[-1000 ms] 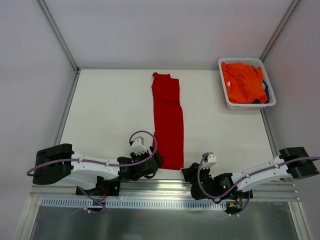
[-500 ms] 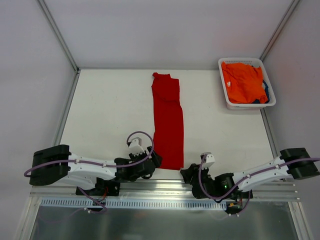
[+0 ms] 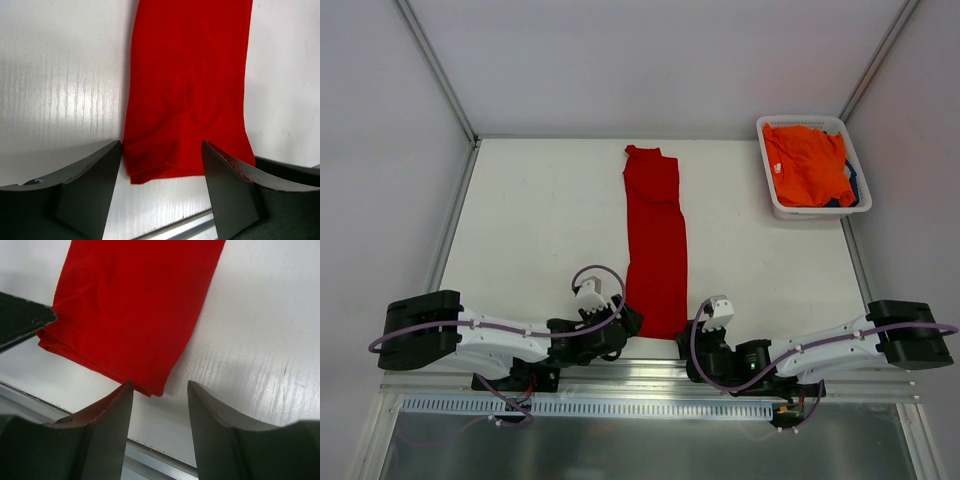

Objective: Fold and stack the t-shirts
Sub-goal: Fold the tshirt

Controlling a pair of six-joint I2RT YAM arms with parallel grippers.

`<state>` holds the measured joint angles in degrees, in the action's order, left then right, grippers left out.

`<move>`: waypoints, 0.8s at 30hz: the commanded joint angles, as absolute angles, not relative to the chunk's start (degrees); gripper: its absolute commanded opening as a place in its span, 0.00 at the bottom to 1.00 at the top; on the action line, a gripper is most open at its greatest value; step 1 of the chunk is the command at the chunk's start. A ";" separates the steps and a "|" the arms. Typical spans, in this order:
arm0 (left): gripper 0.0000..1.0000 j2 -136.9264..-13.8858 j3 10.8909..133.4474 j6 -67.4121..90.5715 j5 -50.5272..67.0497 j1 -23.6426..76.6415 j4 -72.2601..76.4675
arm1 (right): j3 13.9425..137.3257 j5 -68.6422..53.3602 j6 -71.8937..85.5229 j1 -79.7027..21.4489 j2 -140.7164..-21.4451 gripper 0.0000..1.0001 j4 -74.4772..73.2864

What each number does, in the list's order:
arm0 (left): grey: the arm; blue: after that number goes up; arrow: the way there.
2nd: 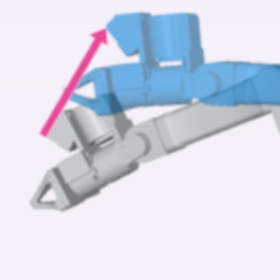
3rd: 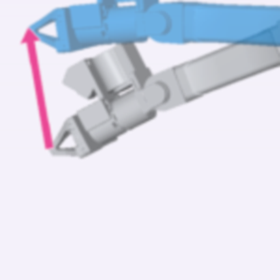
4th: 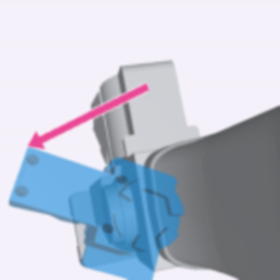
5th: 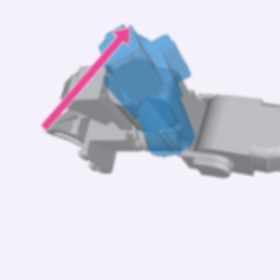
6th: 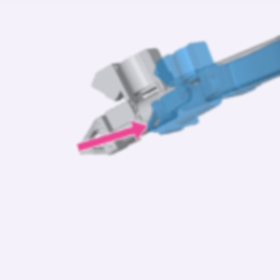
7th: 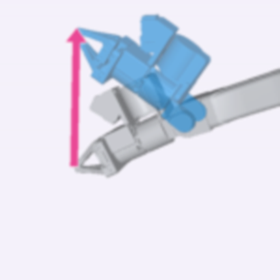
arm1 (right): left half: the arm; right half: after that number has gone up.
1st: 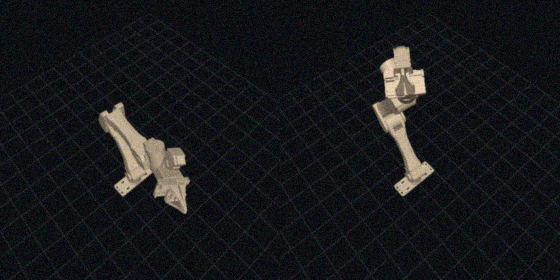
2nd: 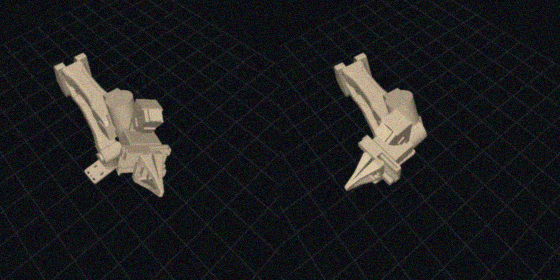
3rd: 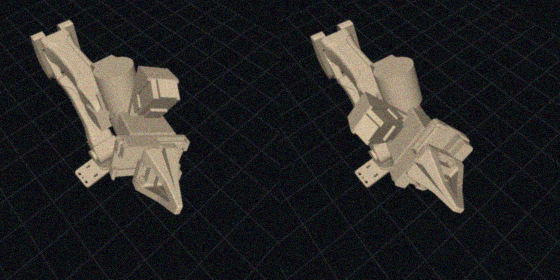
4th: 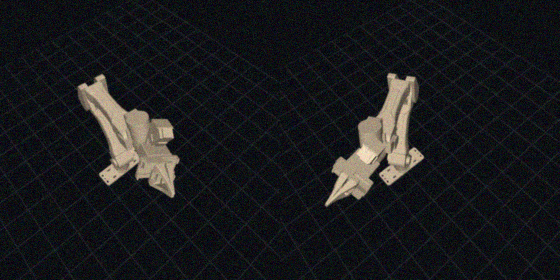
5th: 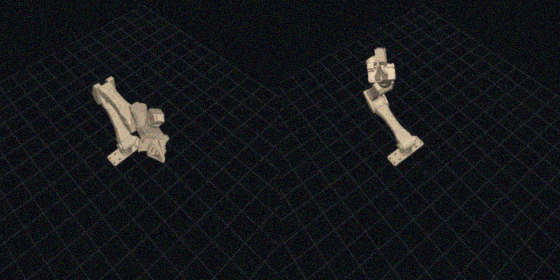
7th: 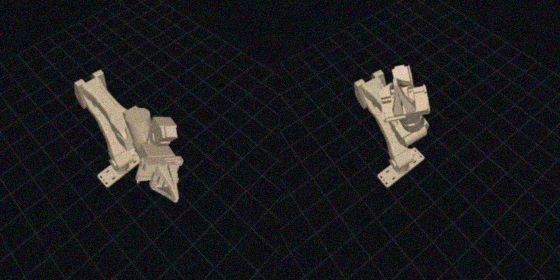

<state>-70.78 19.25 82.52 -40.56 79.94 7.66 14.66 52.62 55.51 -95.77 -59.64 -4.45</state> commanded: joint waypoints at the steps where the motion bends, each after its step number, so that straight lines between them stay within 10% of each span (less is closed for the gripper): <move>1: 0.68 -71.46 13.72 83.83 -33.49 82.34 -0.79 | 16.17 51.68 52.30 -94.57 -58.98 0.51 -3.78; 24: 0.66 -71.90 13.10 92.90 -35.68 87.80 -5.80 | 19.51 49.22 43.86 -91.67 -55.02 0.51 -5.54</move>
